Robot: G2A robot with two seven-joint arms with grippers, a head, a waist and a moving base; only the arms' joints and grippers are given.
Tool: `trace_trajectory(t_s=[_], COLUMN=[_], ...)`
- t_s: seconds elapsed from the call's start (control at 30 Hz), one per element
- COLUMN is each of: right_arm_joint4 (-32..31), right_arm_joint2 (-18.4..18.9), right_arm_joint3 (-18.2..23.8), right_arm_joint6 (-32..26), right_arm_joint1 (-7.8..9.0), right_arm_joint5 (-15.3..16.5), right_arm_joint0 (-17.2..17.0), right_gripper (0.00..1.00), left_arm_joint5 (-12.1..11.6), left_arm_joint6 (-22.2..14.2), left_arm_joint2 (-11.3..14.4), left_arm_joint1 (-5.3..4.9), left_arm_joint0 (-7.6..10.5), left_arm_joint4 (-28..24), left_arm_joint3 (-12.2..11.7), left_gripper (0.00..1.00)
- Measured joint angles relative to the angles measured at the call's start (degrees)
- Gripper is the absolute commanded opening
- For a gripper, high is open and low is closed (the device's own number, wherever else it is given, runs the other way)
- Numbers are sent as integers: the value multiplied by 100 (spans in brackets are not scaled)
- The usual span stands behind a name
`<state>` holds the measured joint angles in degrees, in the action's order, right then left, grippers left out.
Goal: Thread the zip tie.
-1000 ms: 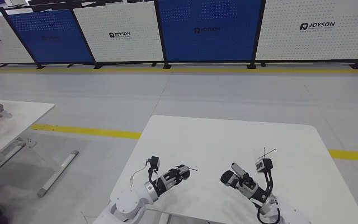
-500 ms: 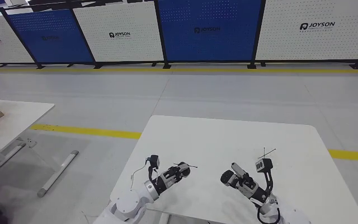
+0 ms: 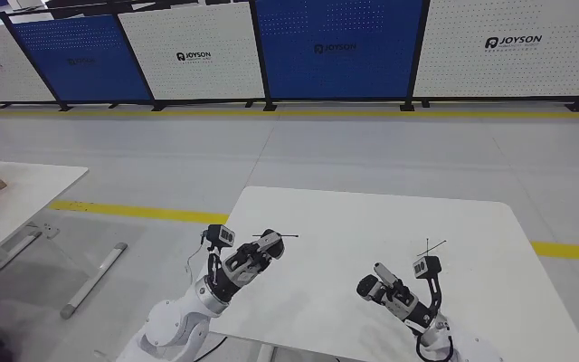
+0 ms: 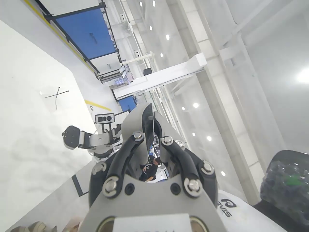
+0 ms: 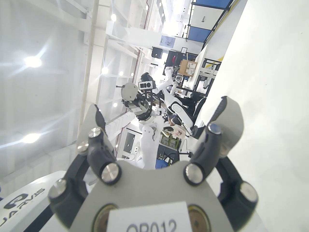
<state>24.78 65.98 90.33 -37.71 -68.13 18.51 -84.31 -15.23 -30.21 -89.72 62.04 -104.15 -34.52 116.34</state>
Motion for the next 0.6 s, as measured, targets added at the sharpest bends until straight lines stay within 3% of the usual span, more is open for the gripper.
trace_trajectory(t_s=[0.37, 0.47, 0.6], right_arm_joint4=[0, 0, 0], right_arm_joint2=[0, 0, 0], right_arm_joint3=[0, 0, 0], right_arm_joint6=[0, 0, 0], right_arm_joint1=[0, 0, 0], right_arm_joint5=[0, 0, 0], right_arm_joint0=[0, 0, 0], right_gripper=[100, 100, 100], left_arm_joint5=[23, 55, -59], left_arm_joint6=[20, 51, -19], left_arm_joint2=[-12, 35, 9], left_arm_joint1=[0, 8, 31], left_arm_joint0=[-12, 57, 85], left_arm_joint4=[2, -4, -537], left_arm_joint3=[12, 58, 243], left_gripper=[0, 0, 0])
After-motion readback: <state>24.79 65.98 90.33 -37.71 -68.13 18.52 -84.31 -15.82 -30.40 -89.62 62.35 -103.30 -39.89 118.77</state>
